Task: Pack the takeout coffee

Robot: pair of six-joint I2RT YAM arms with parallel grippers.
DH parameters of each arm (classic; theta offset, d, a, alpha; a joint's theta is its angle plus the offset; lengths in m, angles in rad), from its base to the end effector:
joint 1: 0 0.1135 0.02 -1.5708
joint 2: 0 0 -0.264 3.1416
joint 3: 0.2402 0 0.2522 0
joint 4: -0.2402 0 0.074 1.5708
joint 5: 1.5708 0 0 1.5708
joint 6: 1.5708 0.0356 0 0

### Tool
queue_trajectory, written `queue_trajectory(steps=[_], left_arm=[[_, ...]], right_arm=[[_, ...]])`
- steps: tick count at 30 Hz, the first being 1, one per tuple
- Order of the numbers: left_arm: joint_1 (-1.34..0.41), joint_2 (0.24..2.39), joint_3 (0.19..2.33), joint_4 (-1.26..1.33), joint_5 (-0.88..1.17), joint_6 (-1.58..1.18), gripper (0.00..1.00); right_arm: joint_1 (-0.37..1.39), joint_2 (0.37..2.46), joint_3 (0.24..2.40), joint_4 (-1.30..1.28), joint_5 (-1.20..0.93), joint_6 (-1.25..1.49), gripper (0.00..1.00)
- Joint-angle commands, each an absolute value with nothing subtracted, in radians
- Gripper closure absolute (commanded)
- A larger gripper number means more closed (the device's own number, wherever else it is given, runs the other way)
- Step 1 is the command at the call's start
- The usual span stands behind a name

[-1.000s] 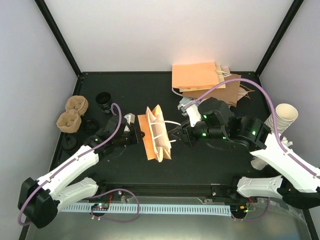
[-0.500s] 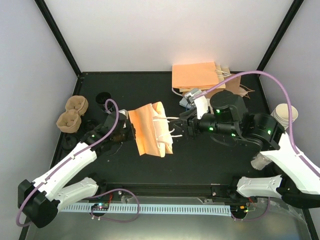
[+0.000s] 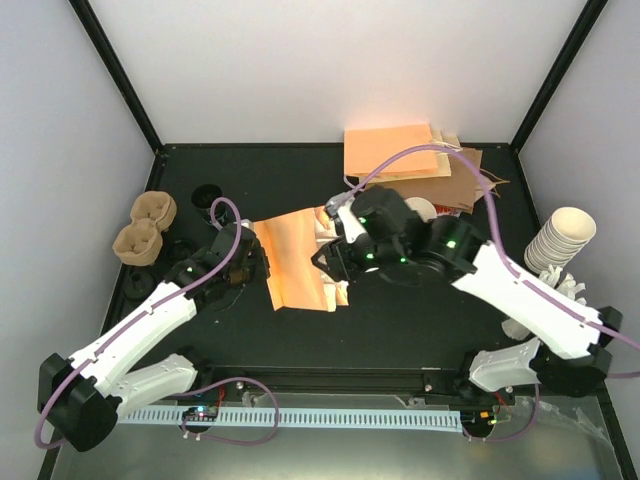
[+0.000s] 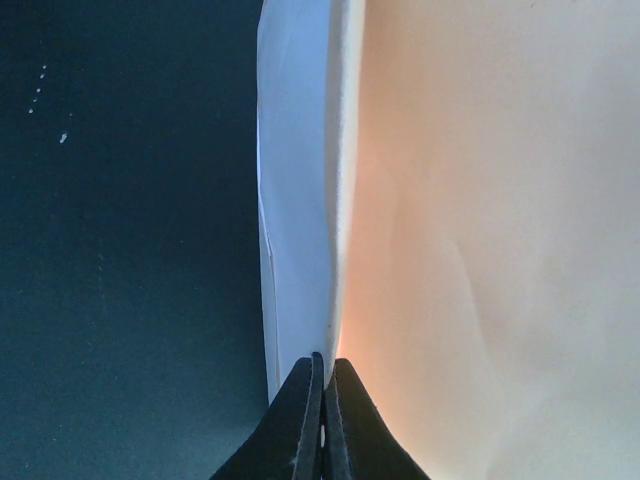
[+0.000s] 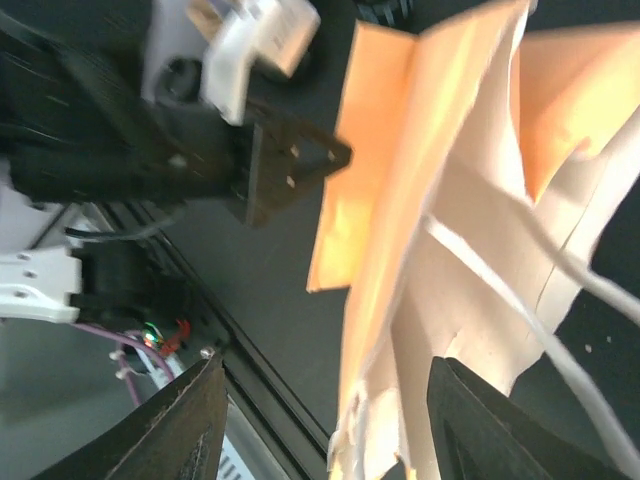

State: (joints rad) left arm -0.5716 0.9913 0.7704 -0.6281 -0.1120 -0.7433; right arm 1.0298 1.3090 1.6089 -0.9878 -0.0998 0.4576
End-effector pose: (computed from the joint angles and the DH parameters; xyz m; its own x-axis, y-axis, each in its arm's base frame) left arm 0.1702 -0.1048 0.2572 -0.7866 -0.2936 -0.5432 -0.0771 0.9195 -0.3854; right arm 0.1270 0.2183 0.4287 -0.6877 -0.2910 -0.6651 -0.6563 0.6410 0.3981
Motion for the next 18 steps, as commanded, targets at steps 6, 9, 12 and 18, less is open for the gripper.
queue_trajectory(steps=[6, 9, 12, 18], left_arm=[[-0.575, 0.997, 0.788, -0.593, -0.119, -0.725, 0.98], [-0.576, 0.995, 0.781, -0.585, -0.11, -0.719, 0.98], [-0.577, 0.991, 0.77, -0.569, -0.097, -0.714, 0.98], [-0.576, 0.986, 0.751, -0.524, -0.038, -0.674, 0.98]], right_arm=[[1.029, 1.357, 1.45, -0.855, -0.057, 0.523, 0.45], [1.029, 1.381, 1.436, -0.847, -0.034, 0.542, 0.49], [1.028, 1.389, 1.423, -0.828, -0.022, 0.555, 0.57], [1.027, 1.364, 1.402, -0.802, -0.011, 0.556, 0.87]])
